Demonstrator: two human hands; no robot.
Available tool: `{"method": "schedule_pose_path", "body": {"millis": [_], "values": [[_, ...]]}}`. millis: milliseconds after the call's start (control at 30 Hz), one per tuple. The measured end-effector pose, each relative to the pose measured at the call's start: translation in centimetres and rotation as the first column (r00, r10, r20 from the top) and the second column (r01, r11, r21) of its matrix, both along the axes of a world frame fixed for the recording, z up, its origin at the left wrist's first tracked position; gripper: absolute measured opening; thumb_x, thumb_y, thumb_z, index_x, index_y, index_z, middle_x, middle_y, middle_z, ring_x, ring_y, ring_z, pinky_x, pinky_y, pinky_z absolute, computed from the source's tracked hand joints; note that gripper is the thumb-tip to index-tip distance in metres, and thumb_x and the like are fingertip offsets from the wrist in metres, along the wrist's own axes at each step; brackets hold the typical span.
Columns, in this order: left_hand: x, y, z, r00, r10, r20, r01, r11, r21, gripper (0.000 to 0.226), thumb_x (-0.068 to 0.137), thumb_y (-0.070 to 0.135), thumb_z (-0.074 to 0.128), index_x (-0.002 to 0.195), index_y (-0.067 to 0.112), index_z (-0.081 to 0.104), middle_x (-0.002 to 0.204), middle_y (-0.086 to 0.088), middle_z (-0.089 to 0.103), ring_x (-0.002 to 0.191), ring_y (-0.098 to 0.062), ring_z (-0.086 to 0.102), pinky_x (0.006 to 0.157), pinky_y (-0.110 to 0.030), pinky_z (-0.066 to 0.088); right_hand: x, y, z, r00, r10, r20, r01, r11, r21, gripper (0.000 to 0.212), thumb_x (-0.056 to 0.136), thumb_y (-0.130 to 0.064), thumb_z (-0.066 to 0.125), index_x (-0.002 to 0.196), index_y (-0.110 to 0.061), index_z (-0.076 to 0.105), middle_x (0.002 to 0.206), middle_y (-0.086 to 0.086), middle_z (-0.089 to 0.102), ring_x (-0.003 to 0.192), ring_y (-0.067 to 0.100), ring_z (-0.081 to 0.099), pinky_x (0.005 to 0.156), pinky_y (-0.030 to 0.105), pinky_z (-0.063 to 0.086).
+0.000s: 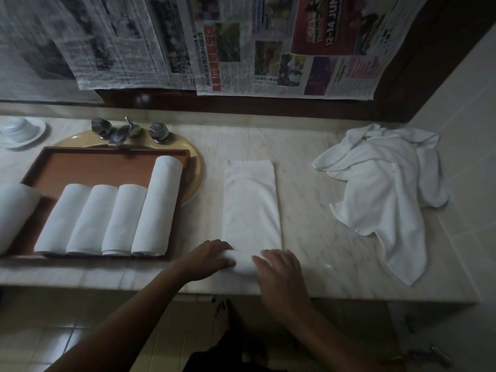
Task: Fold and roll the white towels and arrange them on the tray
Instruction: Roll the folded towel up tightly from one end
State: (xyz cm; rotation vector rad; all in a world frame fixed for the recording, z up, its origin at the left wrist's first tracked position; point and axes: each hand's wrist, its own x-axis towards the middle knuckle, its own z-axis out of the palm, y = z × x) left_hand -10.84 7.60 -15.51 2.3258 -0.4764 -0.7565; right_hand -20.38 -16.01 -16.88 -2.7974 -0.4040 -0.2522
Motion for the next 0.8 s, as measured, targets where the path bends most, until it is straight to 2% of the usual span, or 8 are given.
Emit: {"method": "schedule_pose_path", "body": {"millis": [67,133,233,367,433,533,667,800], "values": [[0.5,-0.4,0.6,0.999,-0.01,-0.05,0.012,0.999,0.042,0.04,0.097,0.044,0.068,0.127,0.017,0.067,0.118,0.0,0.065,0.104,-0.014,0.059,0.08,-0.022,0.043,-0.9,0.7,-0.7,0.995,-0.019,-0.094,0.013,0.998,-0.06,0.051,0.093,-0.024,0.049,0.143,-0.018,0.056,0.147,0.007,0.056,0.136,0.031,0.05,0.116,0.057,0.035],[0.2,-0.8,0.9,1.0,0.01,-0.023,-0.008,0.995,0.102,0.051,0.094,0.055,0.063,0.132,0.021,0.062,0.126,0.0,0.063,0.113,-0.018,0.057,0.092,-0.032,0.047,-1.0,0.8,-1.3,0.981,-0.037,-0.192,0.015,0.993,-0.115,0.065,0.092,-0.023,0.053,0.155,-0.018,0.039,0.161,0.008,0.04,0.15,0.033,0.033,0.122,0.06,0.024],[-1.8,-1.8,1.0,0.962,0.045,0.27,-0.111,0.965,0.236,0.07,0.093,0.067,0.053,0.149,0.026,0.045,0.149,0.001,0.048,0.135,-0.021,0.045,0.111,-0.044,0.039,-0.2,0.5,-1.9,0.973,-0.011,-0.231,-0.021,0.991,-0.135,0.073,0.093,-0.023,0.047,0.162,-0.017,0.024,0.169,0.009,0.021,0.157,0.034,0.013,0.123,0.06,0.014],[-5.4,-4.0,0.0,0.839,-0.071,0.539,-0.093,0.958,0.272,0.076,0.09,0.05,0.065,0.154,0.02,0.037,0.158,-0.006,0.043,0.146,-0.028,0.039,0.119,-0.05,0.033,1.5,0.1,-2.2,0.973,-0.002,-0.232,-0.033,0.989,-0.145,0.073,0.098,-0.031,0.045,0.164,-0.017,0.017,0.171,0.009,0.017,0.158,0.033,0.008,0.124,0.058,0.005],[-6.4,-5.0,-1.3,0.82,-0.161,0.549,-0.05,0.936,0.348,0.089,0.077,0.04,0.08,0.152,0.016,0.038,0.155,-0.01,0.048,0.145,-0.032,0.044,0.116,-0.052,0.035,2.6,-0.1,-1.9,0.965,0.009,-0.26,-0.06,0.98,-0.188,0.079,0.096,-0.036,0.05,0.164,-0.017,0.016,0.171,0.009,0.017,0.158,0.033,0.008,0.126,0.057,0.003],[-6.0,-5.0,-2.6,0.83,-0.212,0.517,-0.029,0.908,0.418,0.107,0.067,0.024,0.085,0.157,0.011,0.028,0.159,-0.016,0.042,0.148,-0.036,0.039,0.117,-0.056,0.033,4.5,-0.3,-1.0,0.95,0.038,-0.31,-0.118,0.963,-0.244,0.089,0.091,-0.043,0.05,0.164,-0.018,0.008,0.172,0.009,0.007,0.158,0.034,0.0,0.125,0.059,-0.002],[-3.5,-4.4,-2.7,0.854,-0.218,0.473,-0.021,0.893,0.449,0.102,0.068,0.02,0.084,0.156,0.011,0.032,0.156,-0.015,0.045,0.143,-0.037,0.045,0.112,-0.054,0.043,6.0,-1.0,0.0,0.954,0.058,-0.295,-0.122,0.971,-0.204,0.097,0.084,-0.036,0.063,0.163,-0.018,0.01,0.17,0.014,0.009,0.157,0.034,0.008,0.126,0.059,0.007],[-1.9,-3.7,-1.7,0.893,-0.196,0.406,0.016,0.913,0.407,0.08,0.086,0.026,0.068,0.156,0.018,0.03,0.154,-0.003,0.042,0.136,-0.026,0.043,0.11,-0.043,0.042,5.8,-2.0,-0.2,0.936,0.133,-0.326,-0.168,0.982,-0.081,0.076,0.082,-0.027,0.064,0.152,-0.016,0.037,0.151,0.01,0.043,0.137,0.03,0.043,0.118,0.051,0.034]]}}
